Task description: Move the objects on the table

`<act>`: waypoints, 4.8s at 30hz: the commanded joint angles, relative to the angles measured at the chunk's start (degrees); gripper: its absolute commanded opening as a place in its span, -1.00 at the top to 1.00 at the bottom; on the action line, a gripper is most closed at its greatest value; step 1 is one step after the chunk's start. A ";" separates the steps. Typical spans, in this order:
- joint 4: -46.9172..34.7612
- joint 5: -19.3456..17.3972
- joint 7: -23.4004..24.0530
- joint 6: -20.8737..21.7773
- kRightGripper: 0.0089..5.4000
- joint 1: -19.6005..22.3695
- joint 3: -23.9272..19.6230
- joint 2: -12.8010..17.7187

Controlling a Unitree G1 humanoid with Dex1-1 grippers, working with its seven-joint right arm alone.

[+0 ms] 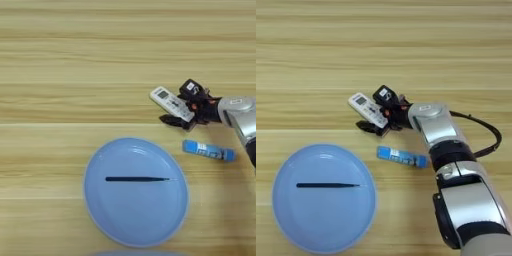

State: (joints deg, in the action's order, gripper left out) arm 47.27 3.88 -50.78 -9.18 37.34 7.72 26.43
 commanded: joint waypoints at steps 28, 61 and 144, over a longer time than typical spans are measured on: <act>-13.41 -3.06 -4.13 -1.17 -0.07 3.74 -2.34 1.58; -63.99 -14.03 -12.98 -18.46 -0.07 -15.29 -1.82 8.55; -52.34 -1.09 -21.92 7.19 -0.40 -26.13 18.43 7.53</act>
State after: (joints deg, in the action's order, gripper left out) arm -4.47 1.37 -75.35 -0.82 9.38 27.14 32.69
